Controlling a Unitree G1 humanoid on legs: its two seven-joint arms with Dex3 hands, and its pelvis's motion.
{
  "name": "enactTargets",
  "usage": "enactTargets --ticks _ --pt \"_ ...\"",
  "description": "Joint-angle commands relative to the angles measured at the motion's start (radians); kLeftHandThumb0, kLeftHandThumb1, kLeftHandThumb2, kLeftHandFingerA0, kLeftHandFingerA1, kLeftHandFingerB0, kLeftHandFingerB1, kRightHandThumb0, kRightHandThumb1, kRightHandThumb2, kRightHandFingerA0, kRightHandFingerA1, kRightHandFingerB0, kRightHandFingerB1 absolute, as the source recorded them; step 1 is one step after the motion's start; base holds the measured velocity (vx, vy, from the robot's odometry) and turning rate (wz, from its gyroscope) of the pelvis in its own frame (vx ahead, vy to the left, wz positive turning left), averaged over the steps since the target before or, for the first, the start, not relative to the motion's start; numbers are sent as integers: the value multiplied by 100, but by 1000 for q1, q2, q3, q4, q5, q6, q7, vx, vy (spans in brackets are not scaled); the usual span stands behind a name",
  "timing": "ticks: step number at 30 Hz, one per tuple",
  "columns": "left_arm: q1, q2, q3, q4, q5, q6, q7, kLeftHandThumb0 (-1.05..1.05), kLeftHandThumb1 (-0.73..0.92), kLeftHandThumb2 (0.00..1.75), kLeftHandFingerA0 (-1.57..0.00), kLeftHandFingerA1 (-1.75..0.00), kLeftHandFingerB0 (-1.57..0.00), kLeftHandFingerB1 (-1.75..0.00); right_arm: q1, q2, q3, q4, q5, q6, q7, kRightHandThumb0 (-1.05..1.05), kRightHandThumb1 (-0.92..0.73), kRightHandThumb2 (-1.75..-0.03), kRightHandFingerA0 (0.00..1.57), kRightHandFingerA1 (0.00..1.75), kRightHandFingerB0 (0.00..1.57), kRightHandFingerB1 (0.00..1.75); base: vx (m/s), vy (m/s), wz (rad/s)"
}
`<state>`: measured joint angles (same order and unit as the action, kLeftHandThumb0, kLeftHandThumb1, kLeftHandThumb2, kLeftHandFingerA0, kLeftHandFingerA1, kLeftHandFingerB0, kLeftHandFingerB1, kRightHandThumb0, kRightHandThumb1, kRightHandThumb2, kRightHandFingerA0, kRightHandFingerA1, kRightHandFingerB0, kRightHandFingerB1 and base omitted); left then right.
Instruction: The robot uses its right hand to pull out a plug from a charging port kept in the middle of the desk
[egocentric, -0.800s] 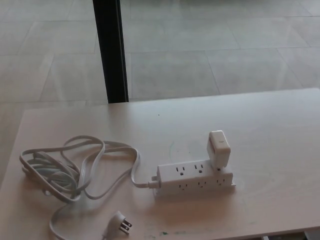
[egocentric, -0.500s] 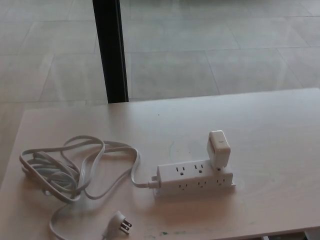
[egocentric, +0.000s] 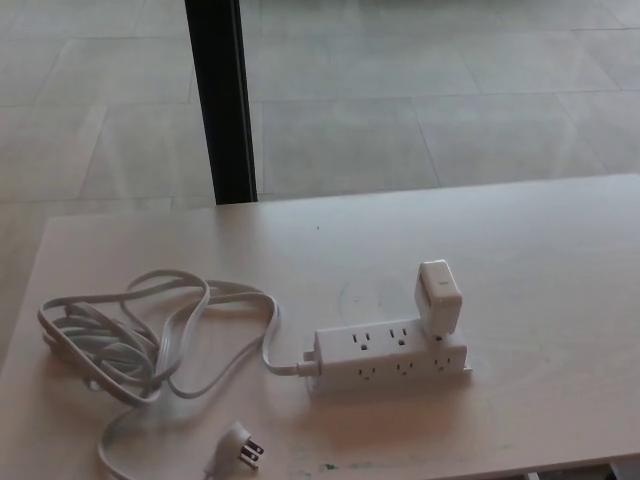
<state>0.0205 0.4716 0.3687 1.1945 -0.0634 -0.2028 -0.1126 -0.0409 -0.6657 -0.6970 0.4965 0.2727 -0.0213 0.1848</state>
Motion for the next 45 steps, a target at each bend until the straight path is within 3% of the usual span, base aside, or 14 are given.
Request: enactTargets --ticks 1,2,3,7,13,14,16,18,22,28,29,31,32,45 --pt "5 27 -10 1 -1 -23 -1 -62 60 58 -71 -64 -59 -45 -125 -33 63 -257 90 202 21 -64 -37 -75 80 74 42 46 0 0 0" --pt "5 27 -9 3 -3 -23 -4 -61 47 87 -63 -67 -54 -58 -137 -38 79 -294 91 231 20 -61 -40 -77 76 74 36 45 0 0 0" --pt "5 26 -7 4 -5 -24 -4 -61 59 58 -68 -61 -56 -44 -190 -50 127 -402 119 338 15 -55 -49 -55 77 73 38 34 0 0 0" --pt "9 23 -2 0 -11 -20 -4 -59 59 58 -79 -81 -65 -48 -279 -59 233 -479 91 365 58 -58 -43 -54 72 66 34 33 0 0 0" --pt "7 29 -6 4 -5 -27 2 -62 59 58 -71 -64 -59 -45 -390 -54 428 -577 35 408 135 -63 -42 -54 70 72 34 32 0 0 0" --pt "5 28 -3 2 -8 -23 1 -62 46 86 -70 -72 -54 -58 -409 -50 450 -580 31 425 139 -65 -37 -73 73 77 29 42 0 0 0" --pt "1 28 3 1 -15 -14 1 -60 58 58 -75 -68 -64 -47 -453 -43 506 -585 18 457 147 -63 -43 -54 72 76 33 31 0 0 0" --pt "-5 28 -1 1 -12 -16 1 -60 59 58 -73 -66 -62 -47 -492 -43 560 -581 -13 474 155 -63 -37 -74 69 84 21 41 0 0 0" --pt "-4 31 -2 2 -10 -20 -6 -60 60 58 -68 -63 -51 -43 -570 -29 691 -551 -90 506 168 -59 -45 -55 71 95 27 30 0 0 0" --pt "2 29 -2 -16 -11 -11 -2 -61 61 59 -66 -59 -54 -43 -615 -15 808 -489 -149 481 185 -65 -46 -55 74 92 27 30 0 0 0" --pt "-4 29 -1 -8 -12 -6 -1 -61 48 88 -62 -66 -45 -55 -625 -14 845 -475 -180 470 190 -68 -46 -55 74 92 28 32 0 0 0" --pt "-3 29 -5 -9 -8 -8 4 -61 49 89 -62 -66 -48 -56 -633 -20 896 -462 -227 446 190 -71 -47 -55 73 96 28 33 0 0 0" --pt "-1 37 -6 -14 -6 -5 6 -61 60 58 -67 -59 -51 -42 -613 -36 958 -464 -303 366 191 -76 -49 -56 72 98 29 35 0 0 0" --pt "1 43 -1 -16 -12 -8 -9 -63 61 58 -69 -60 -55 -43 -698 -61 1202 -410 -547 250 211 -73 -51 -57 75 93 26 38 0 0 0"
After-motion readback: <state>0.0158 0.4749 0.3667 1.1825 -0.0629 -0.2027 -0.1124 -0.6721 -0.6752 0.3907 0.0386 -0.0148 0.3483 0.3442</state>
